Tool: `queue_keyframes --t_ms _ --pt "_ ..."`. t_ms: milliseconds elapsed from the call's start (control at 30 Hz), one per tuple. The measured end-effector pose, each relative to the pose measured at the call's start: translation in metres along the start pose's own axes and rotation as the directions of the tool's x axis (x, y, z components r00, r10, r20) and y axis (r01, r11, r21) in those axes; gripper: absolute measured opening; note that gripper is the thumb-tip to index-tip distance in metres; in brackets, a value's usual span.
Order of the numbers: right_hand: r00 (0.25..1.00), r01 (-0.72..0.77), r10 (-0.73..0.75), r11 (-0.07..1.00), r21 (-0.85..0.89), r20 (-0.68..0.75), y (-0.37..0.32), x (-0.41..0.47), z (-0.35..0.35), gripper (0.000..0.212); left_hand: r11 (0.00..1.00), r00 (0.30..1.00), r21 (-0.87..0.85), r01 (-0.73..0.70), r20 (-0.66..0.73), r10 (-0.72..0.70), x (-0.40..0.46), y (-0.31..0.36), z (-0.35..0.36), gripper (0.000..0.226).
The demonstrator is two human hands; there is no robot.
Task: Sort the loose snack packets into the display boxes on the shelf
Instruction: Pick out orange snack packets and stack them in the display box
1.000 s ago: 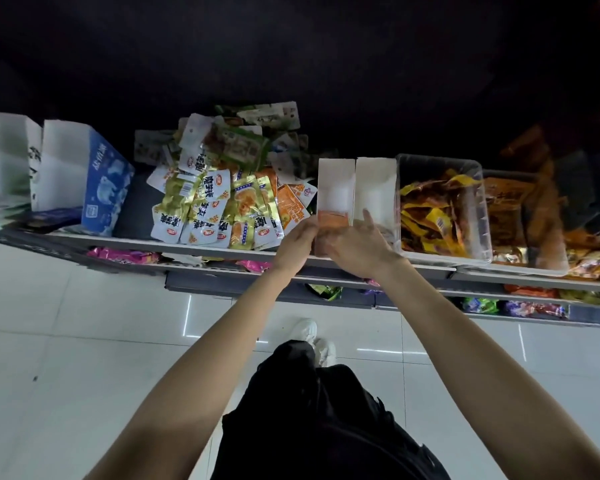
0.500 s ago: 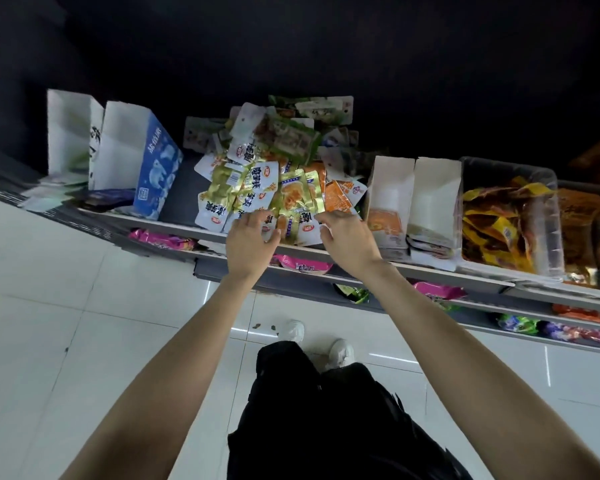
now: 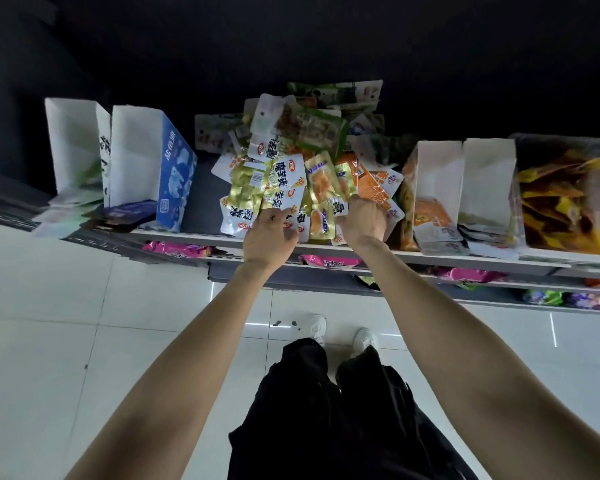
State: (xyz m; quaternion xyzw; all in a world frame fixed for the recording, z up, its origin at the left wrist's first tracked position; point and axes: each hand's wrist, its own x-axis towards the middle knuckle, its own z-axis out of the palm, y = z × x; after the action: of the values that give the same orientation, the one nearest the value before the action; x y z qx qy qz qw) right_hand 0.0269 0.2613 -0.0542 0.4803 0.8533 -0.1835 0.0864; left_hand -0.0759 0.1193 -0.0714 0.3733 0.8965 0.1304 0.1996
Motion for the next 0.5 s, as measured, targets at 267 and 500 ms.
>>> queue_keyframes --t_ms 267,500 --pt "0.911 0.276 -0.121 0.889 0.366 -0.394 0.046 -0.048 -0.081 0.021 0.932 0.874 -0.030 -0.360 -0.359 0.327 -0.004 0.047 -0.053 0.064" --pt "0.991 0.114 -0.008 0.586 0.802 -0.135 0.118 -0.092 -0.144 0.023 0.811 0.817 -0.450 -0.374 0.254 0.518 -0.004 0.145 -0.103 0.032"
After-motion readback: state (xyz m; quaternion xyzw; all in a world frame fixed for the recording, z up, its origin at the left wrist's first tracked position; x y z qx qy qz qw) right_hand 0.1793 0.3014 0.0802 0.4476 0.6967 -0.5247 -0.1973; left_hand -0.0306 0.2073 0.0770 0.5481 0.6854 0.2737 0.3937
